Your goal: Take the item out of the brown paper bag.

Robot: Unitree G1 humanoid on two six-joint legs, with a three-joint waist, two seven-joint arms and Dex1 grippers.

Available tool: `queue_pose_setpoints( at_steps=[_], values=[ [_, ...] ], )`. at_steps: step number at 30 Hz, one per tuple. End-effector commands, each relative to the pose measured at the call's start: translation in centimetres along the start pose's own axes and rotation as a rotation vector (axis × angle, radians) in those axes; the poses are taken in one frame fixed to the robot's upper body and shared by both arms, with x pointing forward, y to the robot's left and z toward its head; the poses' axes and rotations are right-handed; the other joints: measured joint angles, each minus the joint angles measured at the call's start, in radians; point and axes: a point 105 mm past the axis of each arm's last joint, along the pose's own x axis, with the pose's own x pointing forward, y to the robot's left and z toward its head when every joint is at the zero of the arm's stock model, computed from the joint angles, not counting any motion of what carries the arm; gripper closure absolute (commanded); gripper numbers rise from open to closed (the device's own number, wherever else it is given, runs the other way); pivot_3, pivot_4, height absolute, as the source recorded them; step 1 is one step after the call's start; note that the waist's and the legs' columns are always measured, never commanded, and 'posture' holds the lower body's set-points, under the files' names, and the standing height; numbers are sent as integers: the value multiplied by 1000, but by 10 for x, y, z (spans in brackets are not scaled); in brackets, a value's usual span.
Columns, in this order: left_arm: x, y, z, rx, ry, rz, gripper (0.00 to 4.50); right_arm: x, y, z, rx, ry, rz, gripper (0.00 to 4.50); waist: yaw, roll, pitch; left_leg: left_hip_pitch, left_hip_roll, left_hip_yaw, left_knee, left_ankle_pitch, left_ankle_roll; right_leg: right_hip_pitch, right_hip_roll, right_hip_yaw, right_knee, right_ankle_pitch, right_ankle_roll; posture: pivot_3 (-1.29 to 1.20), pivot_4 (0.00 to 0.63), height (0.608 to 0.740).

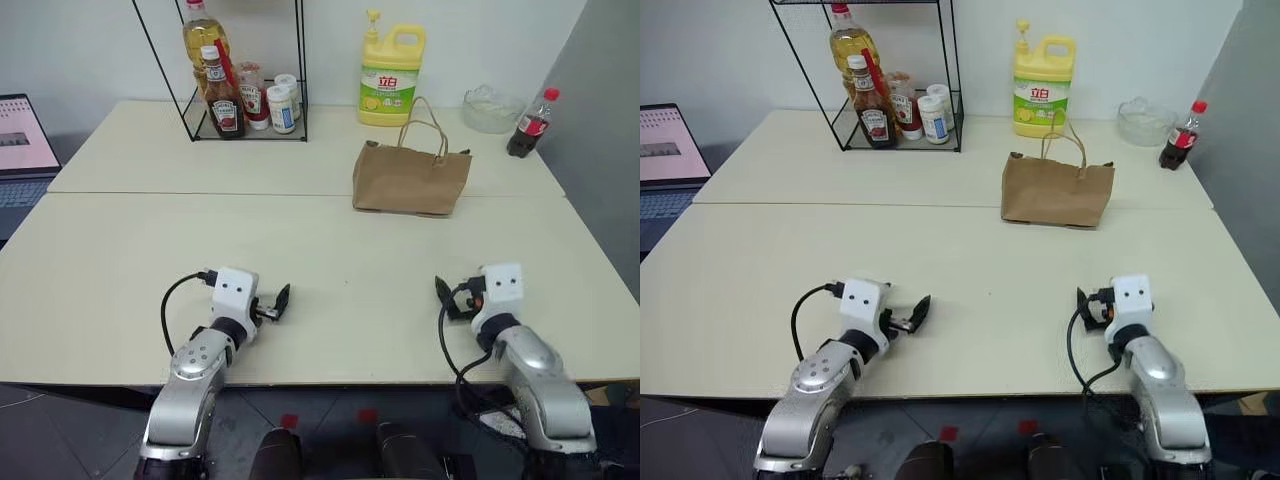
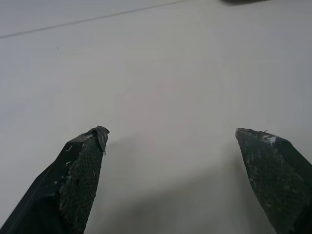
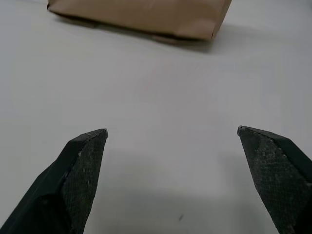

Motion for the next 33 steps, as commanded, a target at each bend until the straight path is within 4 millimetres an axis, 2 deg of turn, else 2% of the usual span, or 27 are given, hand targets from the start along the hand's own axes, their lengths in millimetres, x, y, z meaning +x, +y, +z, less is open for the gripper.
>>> queue_pose_setpoints(
  at_steps=[1,5,8,10,15,21,26,33],
  values=[
    [9,3,30,23,-64,-108,37,13,-17,34,-31,-112,49,0,0,0,1,0,0,0,0,0,0,0,0,0,0,0,0,0,150,740],
    [17,-9,83,56,-134,-373,37,38,-22,83,-43,-215,204,0,-1,-2,11,-1,0,0,1,0,0,0,0,-1,1,1,1,0,150,740],
    [20,-10,118,131,-165,-504,37,58,-22,113,-70,-257,323,0,-1,-2,12,-2,0,0,0,0,0,-1,0,-1,-1,1,1,0,150,740],
    [23,-9,134,162,-185,-550,37,69,-21,129,-78,-271,374,0,-1,-2,13,-2,0,0,1,0,0,0,0,-2,0,1,0,0,150,740],
    [34,1,173,220,-262,-559,37,108,-24,165,-67,-287,368,0,-3,-1,19,-4,0,0,1,-2,1,-3,-1,-3,0,1,0,0,150,740],
    [32,1,187,249,-295,-583,37,132,-17,188,-81,-291,328,0,-8,0,20,-13,0,1,3,1,-3,-12,-3,-5,1,2,-1,0,150,740],
    [25,-5,188,261,-297,-620,37,138,-1,194,-60,-285,369,0,-8,1,20,-16,-1,0,3,1,-3,-14,-5,-7,2,2,-2,0,150,740],
    [22,2,188,262,-295,-580,37,141,17,199,-71,-266,418,0,-9,1,20,-16,-2,0,5,1,-3,-14,-6,-8,7,2,-2,0,150,740]
  ],
)
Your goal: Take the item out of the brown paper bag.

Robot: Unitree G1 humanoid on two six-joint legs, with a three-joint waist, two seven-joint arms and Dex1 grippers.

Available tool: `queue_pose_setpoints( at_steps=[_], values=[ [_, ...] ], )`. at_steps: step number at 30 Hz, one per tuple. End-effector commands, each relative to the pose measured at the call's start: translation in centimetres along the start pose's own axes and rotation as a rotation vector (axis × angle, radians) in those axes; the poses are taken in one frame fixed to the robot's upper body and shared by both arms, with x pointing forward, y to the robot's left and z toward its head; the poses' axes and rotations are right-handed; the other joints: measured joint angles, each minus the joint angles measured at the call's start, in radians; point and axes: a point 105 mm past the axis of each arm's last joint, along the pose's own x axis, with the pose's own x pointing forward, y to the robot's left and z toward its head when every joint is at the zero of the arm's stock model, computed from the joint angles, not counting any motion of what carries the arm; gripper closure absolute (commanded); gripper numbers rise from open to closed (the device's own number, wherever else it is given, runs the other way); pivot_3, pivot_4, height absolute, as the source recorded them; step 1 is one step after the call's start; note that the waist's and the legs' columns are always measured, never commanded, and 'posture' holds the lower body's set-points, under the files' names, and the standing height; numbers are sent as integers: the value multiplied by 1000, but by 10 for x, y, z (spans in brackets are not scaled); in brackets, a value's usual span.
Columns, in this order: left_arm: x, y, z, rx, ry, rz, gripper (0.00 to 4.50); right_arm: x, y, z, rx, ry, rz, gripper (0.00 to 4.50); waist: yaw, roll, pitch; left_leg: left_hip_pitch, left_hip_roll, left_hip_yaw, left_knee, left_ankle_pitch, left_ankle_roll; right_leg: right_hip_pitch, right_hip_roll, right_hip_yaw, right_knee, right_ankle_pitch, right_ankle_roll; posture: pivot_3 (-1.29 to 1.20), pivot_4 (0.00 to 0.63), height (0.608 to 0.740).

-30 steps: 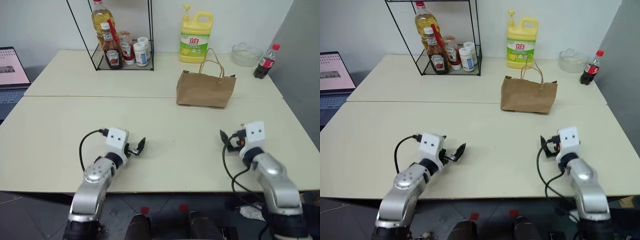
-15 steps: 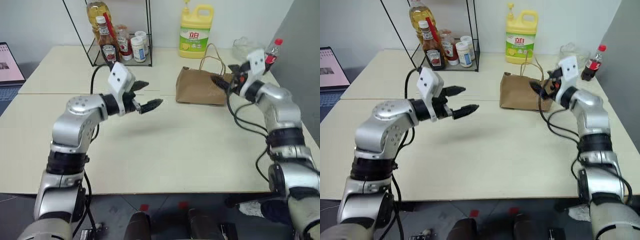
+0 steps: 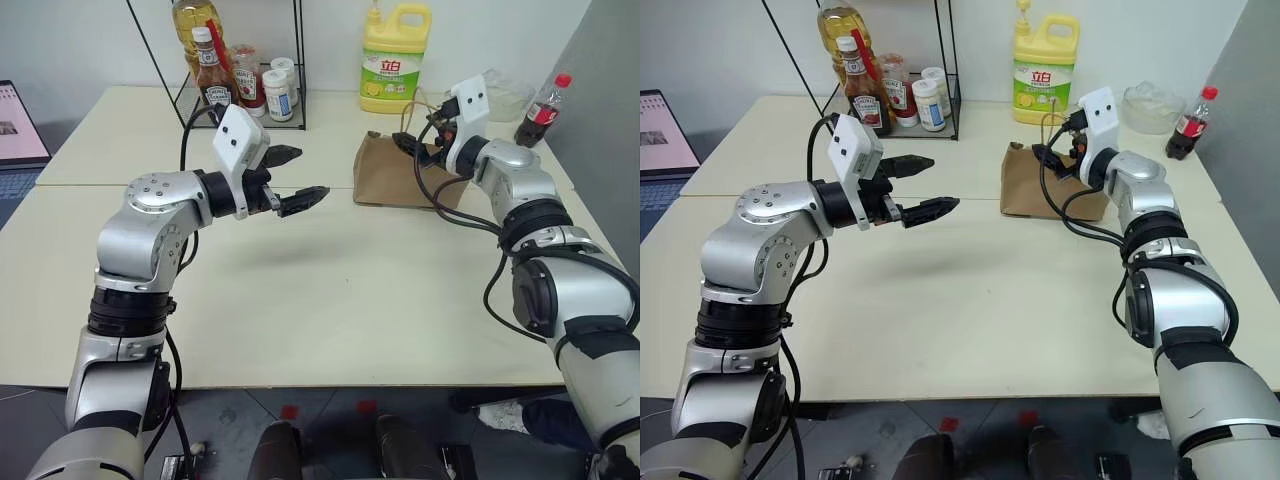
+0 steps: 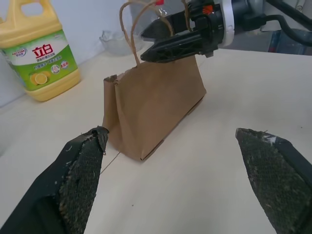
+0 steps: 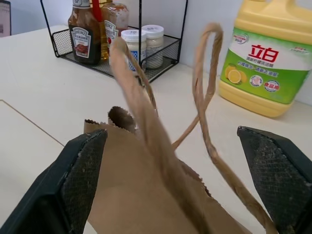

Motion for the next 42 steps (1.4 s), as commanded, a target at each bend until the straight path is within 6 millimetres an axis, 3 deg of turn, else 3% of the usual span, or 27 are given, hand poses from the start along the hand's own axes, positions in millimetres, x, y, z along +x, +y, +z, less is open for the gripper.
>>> queue_pose_setpoints(
  at_steps=[1,3,5,15,16,24,32,42],
  values=[
    [-9,3,12,33,-27,29,37,6,5,25,-35,-49,15,0,-2,0,0,0,0,0,0,0,0,0,0,0,1,0,0,0,150,740],
    [-10,4,12,33,-26,38,37,8,6,26,-36,-49,2,0,-5,0,0,1,0,0,0,0,0,0,0,0,2,0,0,0,150,740],
    [-10,4,12,35,-25,45,0,9,5,27,-38,-51,-14,553,-6,0,0,1,0,-1,1,0,0,0,0,0,3,0,0,0,150,740],
    [-14,5,11,36,-26,76,0,10,3,30,-32,-59,-44,4235,-13,1,0,0,-1,-2,1,0,0,0,0,-1,6,0,0,0,150,740],
    [-14,6,12,37,-27,78,0,10,2,30,-31,-60,-45,4455,-14,0,0,1,-1,-3,1,0,0,0,0,-2,7,0,0,0,150,740],
    [-12,7,12,34,-33,85,0,10,1,42,-49,-89,-53,4455,-21,1,0,1,-1,-4,2,0,0,0,0,-3,8,0,0,0,150,740],
    [-13,5,4,12,-26,91,0,15,20,86,-138,-212,24,4455,-23,1,0,1,-1,-5,2,1,0,0,0,-4,9,0,0,0,150,740],
    [-13,0,1,-8,-31,99,0,22,43,115,-145,-305,85,4455,-23,1,1,0,-1,-7,2,1,-1,0,-1,-9,9,0,-1,0,150,740]
  ],
)
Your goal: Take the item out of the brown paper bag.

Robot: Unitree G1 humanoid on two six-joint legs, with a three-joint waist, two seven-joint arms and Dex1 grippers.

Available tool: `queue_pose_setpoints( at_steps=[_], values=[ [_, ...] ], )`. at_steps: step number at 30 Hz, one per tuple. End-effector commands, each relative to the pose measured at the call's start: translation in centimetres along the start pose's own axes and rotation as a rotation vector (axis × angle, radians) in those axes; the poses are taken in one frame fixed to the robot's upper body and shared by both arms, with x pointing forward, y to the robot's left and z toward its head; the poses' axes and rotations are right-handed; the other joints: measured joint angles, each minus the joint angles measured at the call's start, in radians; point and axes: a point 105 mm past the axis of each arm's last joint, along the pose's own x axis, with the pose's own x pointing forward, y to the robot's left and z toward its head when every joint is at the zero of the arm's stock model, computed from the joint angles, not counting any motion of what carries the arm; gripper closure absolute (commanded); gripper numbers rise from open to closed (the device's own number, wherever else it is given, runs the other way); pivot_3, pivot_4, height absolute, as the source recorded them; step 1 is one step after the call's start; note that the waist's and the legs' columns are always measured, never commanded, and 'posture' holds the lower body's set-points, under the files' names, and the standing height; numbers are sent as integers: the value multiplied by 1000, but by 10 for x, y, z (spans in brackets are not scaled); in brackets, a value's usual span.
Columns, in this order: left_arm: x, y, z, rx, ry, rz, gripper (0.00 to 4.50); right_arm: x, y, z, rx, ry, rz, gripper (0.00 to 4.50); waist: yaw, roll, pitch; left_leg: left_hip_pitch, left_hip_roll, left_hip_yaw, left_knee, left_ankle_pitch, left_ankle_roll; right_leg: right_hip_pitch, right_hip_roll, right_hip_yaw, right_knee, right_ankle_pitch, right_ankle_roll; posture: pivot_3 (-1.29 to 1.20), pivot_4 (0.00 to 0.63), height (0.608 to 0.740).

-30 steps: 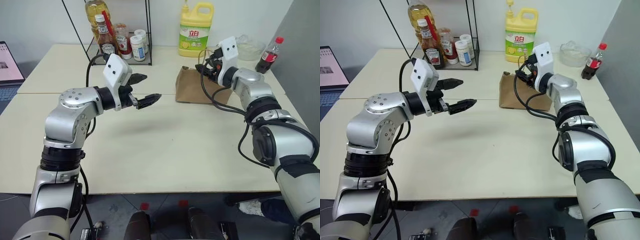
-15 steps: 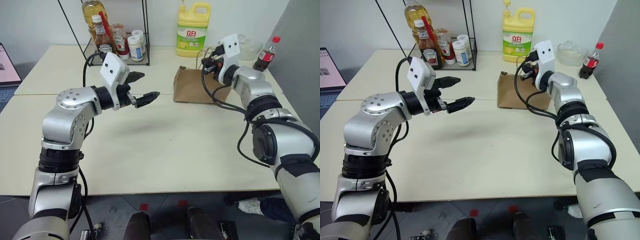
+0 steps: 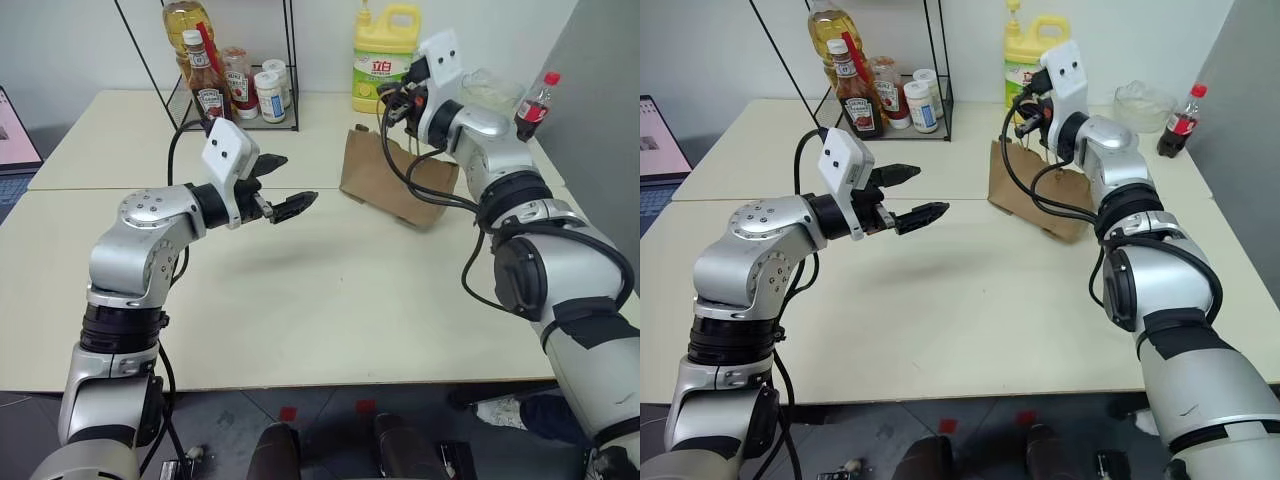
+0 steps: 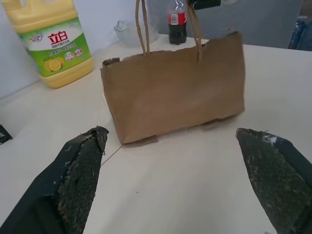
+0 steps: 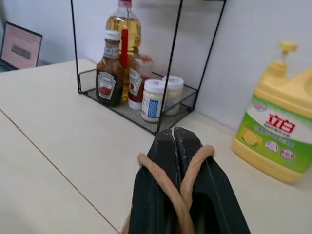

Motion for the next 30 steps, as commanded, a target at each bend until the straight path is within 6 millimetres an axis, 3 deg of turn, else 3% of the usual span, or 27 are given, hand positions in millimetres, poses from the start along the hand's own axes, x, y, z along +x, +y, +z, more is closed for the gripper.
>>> queue_pose_setpoints(
  at_steps=[1,8,18,26,30],
  values=[
    [-4,-1,14,24,-48,12,0,3,-1,51,-60,-151,4,4455,0,0,0,0,0,0,0,0,0,0,-1,-2,0,0,0,0,150,740],
    [-7,1,13,17,-47,42,0,7,7,62,-53,-182,30,4455,0,0,0,0,1,-1,0,0,-1,0,-1,-6,0,0,0,0,150,740],
    [-24,-9,1,-33,-23,70,0,21,46,77,-51,-235,187,4455,0,0,0,0,1,-2,0,1,-1,0,-1,-7,1,0,-1,0,150,740],
    [-37,-44,-16,-146,-55,198,0,29,78,74,-18,-254,308,4455,0,0,0,0,1,-2,0,1,-1,0,-2,-8,1,0,-1,0,150,740],
    [-51,-62,-37,-208,-29,315,0,32,88,80,4,-282,339,4455,1,0,0,0,1,-3,0,0,-1,0,-2,-8,1,0,-1,0,150,740]
  ],
)
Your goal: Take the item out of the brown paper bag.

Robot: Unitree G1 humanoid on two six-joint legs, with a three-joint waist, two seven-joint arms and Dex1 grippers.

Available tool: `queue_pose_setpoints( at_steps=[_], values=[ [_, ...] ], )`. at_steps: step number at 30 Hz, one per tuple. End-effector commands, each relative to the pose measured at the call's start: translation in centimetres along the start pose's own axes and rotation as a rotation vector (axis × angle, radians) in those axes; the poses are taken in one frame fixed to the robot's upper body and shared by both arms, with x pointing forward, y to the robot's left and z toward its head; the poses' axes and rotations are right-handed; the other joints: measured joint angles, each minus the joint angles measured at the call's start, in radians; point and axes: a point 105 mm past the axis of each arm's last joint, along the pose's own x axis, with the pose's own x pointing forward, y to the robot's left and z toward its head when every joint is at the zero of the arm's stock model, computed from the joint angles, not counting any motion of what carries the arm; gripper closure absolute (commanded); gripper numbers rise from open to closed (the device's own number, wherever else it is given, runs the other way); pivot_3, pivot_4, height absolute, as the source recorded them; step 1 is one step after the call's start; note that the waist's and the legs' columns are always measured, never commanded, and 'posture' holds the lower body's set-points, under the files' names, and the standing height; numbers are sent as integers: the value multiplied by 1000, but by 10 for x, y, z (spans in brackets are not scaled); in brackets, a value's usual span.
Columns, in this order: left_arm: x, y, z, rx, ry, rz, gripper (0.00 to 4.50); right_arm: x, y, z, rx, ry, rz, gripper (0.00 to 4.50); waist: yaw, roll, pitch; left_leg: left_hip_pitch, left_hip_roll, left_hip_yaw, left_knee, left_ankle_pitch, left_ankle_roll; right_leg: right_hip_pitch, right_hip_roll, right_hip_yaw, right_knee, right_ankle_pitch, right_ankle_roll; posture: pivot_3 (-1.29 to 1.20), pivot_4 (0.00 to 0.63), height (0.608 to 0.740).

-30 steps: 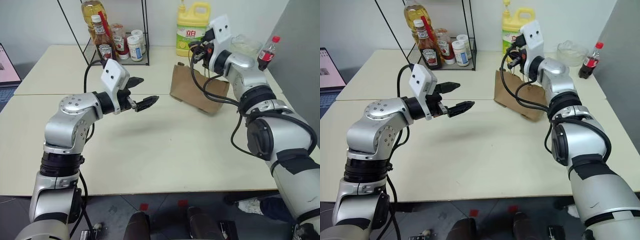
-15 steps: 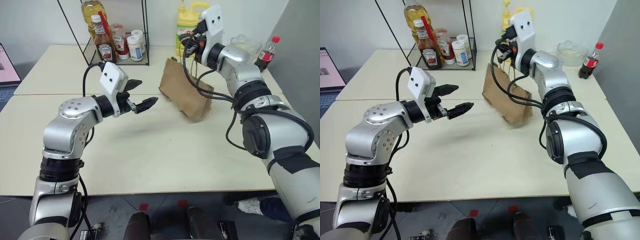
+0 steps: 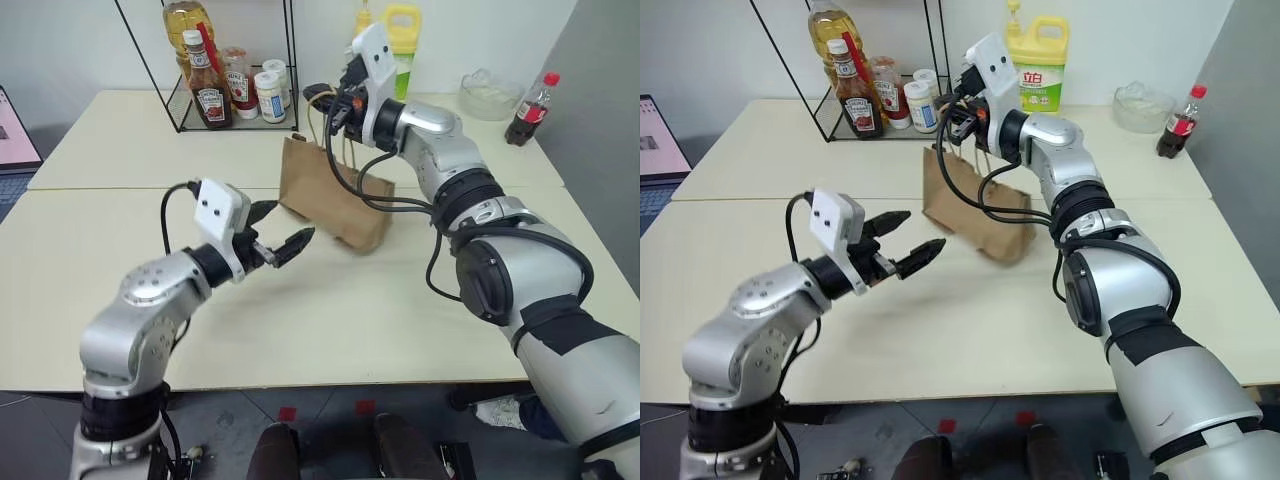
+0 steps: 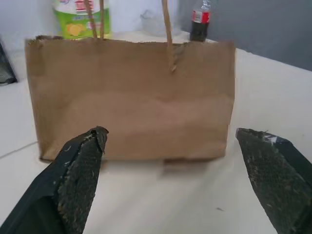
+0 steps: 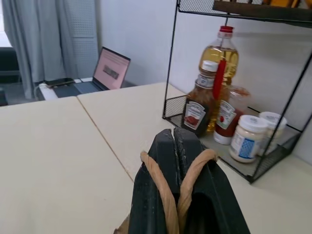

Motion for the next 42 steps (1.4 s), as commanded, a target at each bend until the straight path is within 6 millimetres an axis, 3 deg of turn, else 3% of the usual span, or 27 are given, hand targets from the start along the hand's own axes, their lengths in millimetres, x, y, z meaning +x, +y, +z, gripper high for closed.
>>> queue_pose_setpoints(
  at_steps=[1,6,11,21,38,42],
  values=[
    [-16,-2,1,12,-31,100,0,8,7,62,-94,-175,36,4455,1,0,0,0,0,0,0,0,0,0,0,0,0,0,0,0,150,740],
    [-30,1,-10,-27,-44,263,0,15,20,65,-88,-192,91,4455,4,0,0,0,0,-1,1,0,0,1,0,0,0,0,0,0,150,740],
    [-35,-9,-17,-53,-48,322,0,20,29,62,-80,-194,128,4455,6,0,0,0,0,-1,1,0,0,1,0,0,0,0,0,0,150,740],
    [-40,-15,-18,-66,-51,359,0,25,50,50,-60,-189,237,4455,4,0,0,0,0,0,1,0,0,1,1,0,0,0,-1,0,150,740],
    [-42,-22,-16,-76,-49,357,0,26,60,34,-87,-158,287,4455,5,0,0,0,0,0,1,0,0,1,1,0,0,0,-1,0,150,740],
    [-40,-23,-17,-81,-50,352,0,25,65,20,-121,-121,316,4455,5,0,0,0,0,0,1,0,0,1,1,0,-1,0,-1,0,150,740]
  ],
)
